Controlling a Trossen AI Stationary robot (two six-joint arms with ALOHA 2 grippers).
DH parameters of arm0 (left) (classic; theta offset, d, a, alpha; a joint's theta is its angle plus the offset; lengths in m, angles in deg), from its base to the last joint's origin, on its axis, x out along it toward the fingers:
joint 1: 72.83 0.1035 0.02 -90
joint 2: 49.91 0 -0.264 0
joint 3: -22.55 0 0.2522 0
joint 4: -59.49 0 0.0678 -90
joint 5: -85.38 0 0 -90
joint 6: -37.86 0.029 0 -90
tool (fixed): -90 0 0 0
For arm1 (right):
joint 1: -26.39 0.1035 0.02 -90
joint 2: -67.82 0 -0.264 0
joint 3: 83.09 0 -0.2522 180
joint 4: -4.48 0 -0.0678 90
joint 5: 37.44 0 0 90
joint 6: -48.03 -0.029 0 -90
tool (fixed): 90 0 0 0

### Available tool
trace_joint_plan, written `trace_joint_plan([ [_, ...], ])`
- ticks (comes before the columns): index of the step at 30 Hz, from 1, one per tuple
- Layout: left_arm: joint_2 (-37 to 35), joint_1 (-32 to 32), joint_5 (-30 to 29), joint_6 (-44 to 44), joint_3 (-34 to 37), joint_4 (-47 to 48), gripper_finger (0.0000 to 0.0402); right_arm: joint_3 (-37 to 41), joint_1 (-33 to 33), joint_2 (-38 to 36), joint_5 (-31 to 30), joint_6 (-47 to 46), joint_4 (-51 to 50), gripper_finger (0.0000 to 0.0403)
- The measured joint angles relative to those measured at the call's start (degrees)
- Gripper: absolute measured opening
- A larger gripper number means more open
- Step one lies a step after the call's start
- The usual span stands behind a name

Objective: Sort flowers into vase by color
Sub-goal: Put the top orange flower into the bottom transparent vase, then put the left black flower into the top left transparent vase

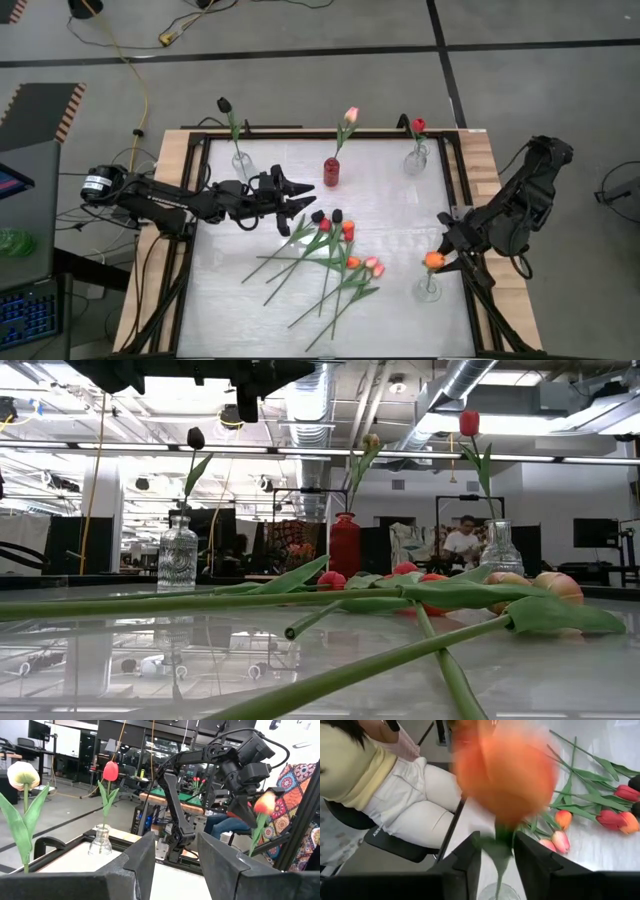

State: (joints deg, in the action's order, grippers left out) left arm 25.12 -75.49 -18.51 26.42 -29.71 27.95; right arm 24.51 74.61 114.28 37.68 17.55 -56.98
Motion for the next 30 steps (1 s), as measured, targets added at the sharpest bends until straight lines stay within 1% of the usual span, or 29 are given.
trace_joint_plan([
  [2,0.00,0.00,0.00,0.02,0.00,0.00,0.0133,0.00,0.00,0.00,0.43,-0.15,-1.02,0.0161],
  [6,0.00,0.00,0.02,0.02,0.00,0.00,0.0133,0.02,0.00,0.00,4.03,-0.38,-2.33,0.0171],
  [11,0.01,0.00,0.00,0.02,0.00,0.02,0.0133,0.02,0.00,-0.72,8.64,-7.35,-4.48,0.0165],
  [14,-0.01,0.00,0.00,0.02,0.00,0.02,0.0133,0.02,0.00,-1.54,9.09,-9.96,-6.36,0.0159],
  [18,-0.01,0.00,0.00,0.04,0.00,1.20,0.0133,0.02,0.00,-3.21,8.53,-10.00,-7.87,0.0150],
  [20,-0.01,0.00,0.00,0.04,0.04,1.56,0.0133,0.02,-0.02,-4.13,6.71,-9.79,-8.40,0.0143],
  [23,-0.05,0.00,0.00,0.04,0.04,3.00,0.0133,0.02,-0.69,-5.46,1.70,-9.77,-10.49,0.0133],
  [27,-0.05,0.00,0.55,-0.21,0.04,8.56,0.0133,0.02,-3.05,-6.81,-8.45,-9.57,-13.41,0.0123],
  [30,-0.05,0.00,1.56,-2.42,0.04,15.73,0.0133,0.02,-5.42,-7.22,-15.83,-9.57,-14.74,0.0122],
])
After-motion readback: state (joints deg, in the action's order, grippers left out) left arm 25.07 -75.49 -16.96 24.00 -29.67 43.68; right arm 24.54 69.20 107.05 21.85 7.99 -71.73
